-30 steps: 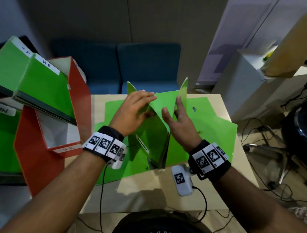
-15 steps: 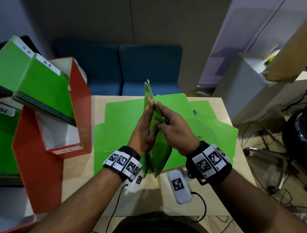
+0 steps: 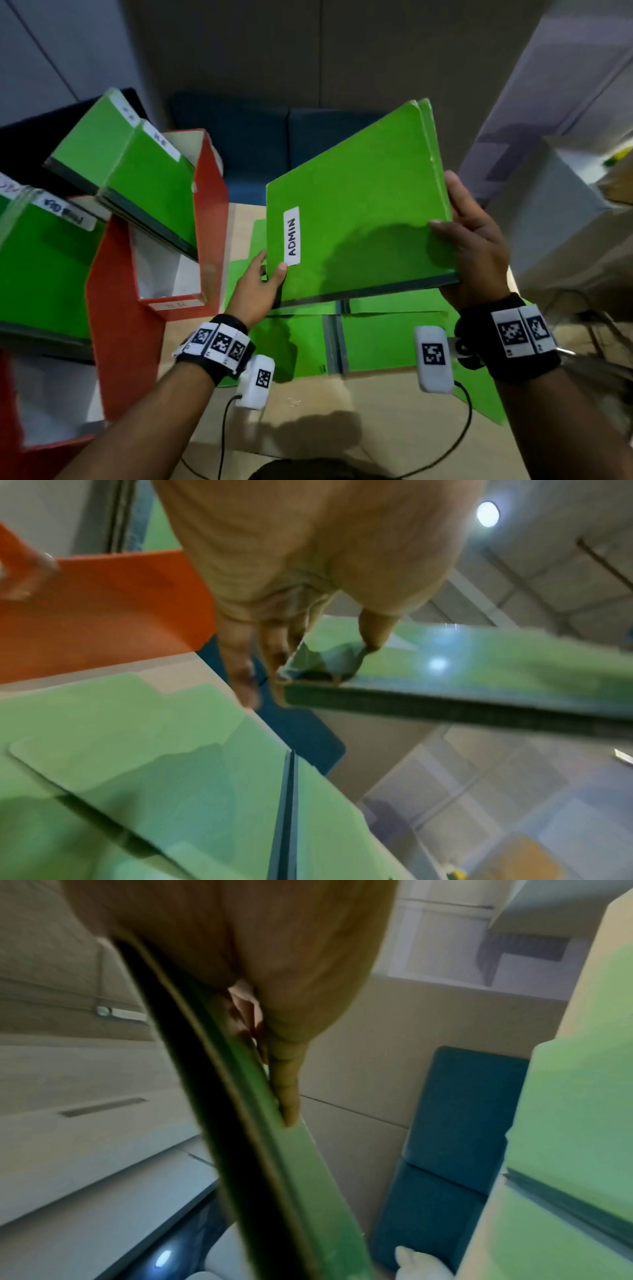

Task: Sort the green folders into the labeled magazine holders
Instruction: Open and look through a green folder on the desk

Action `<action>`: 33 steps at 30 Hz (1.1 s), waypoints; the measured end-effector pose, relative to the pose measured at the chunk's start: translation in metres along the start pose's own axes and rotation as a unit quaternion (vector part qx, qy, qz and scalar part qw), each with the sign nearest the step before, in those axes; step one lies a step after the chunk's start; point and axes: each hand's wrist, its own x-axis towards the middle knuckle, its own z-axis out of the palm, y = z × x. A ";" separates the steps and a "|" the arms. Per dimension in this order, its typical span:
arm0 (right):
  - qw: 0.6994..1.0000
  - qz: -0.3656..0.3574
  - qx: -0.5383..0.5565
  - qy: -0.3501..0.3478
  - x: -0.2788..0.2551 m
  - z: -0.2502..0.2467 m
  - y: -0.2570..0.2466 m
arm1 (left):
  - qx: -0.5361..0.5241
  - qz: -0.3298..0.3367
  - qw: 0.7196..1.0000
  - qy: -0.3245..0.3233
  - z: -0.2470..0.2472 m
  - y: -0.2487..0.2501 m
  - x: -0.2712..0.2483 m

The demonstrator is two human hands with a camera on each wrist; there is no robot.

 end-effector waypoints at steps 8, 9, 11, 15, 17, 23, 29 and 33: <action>0.954 0.053 -0.289 -0.056 0.030 -0.014 0.080 | -0.051 0.066 0.986 0.147 -0.100 0.011 -0.013; 0.951 0.054 -0.299 -0.055 0.031 -0.006 0.092 | -0.044 0.077 0.983 0.162 -0.113 0.015 -0.017; 0.949 0.062 -0.308 -0.035 0.032 0.017 0.113 | -0.049 0.096 0.976 0.187 -0.135 0.028 -0.029; 0.958 0.067 -0.277 -0.020 0.032 0.083 0.140 | -0.091 0.173 0.944 0.266 -0.173 0.049 -0.059; 0.966 0.055 -0.243 -0.061 0.029 0.115 0.151 | -0.091 0.208 0.923 0.312 -0.192 0.054 -0.075; 0.908 0.075 -0.317 -0.262 0.013 0.204 0.192 | 0.019 0.255 0.857 0.448 -0.252 0.047 -0.118; 0.870 0.060 -0.297 -0.388 -0.021 0.292 0.217 | 0.080 0.241 0.816 0.520 -0.305 0.031 -0.162; 0.850 0.068 -0.291 -0.434 -0.047 0.338 0.227 | 0.117 0.243 0.785 0.557 -0.335 0.027 -0.185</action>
